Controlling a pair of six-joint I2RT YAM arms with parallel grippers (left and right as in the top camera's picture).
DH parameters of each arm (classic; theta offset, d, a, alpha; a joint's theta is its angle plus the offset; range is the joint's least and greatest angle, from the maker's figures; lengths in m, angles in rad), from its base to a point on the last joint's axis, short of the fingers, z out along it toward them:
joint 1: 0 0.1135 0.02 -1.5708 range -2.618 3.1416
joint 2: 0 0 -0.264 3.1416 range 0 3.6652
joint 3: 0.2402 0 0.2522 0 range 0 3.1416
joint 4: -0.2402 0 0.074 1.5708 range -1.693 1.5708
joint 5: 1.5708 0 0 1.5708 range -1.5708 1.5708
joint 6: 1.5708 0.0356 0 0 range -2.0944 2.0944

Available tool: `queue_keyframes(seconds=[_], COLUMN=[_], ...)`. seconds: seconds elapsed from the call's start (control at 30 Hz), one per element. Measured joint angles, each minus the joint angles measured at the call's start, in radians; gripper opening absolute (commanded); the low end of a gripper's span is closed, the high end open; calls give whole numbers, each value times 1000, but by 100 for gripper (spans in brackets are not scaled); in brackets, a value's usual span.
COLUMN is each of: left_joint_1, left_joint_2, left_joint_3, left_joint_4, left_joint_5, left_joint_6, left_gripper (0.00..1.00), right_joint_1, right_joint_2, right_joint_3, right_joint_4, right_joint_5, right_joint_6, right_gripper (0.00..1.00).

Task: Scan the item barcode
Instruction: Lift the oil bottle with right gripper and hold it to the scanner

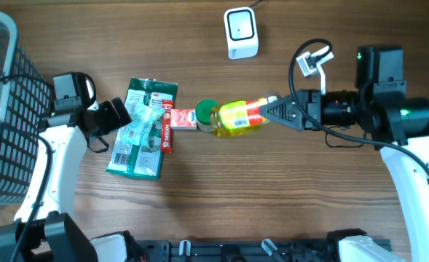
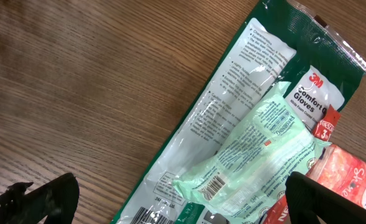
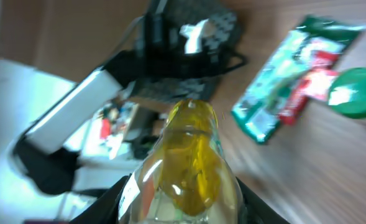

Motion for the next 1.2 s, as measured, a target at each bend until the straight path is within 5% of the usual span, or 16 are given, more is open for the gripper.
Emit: queue_keyframes(seconds=[0.73, 0.87, 1.0, 1.2], left_joint_1=[0, 0, 0, 0], left_joint_2=[0, 0, 0, 0], left_joint_3=[0, 0, 0, 0], left_joint_4=[0, 0, 0, 0], left_joint_5=[0, 0, 0, 0], left_joint_6=[0, 0, 0, 0], left_gripper=[100, 100, 100, 100], right_joint_1=[0, 0, 0, -1], right_joint_2=[0, 0, 0, 0], right_joint_3=[0, 0, 2, 3], right_joint_4=[-29, -34, -114, -111], right_joint_5=[-90, -71, 156, 802], right_joint_6=[-17, -18, -22, -24], right_gripper=[11, 4, 4, 4])
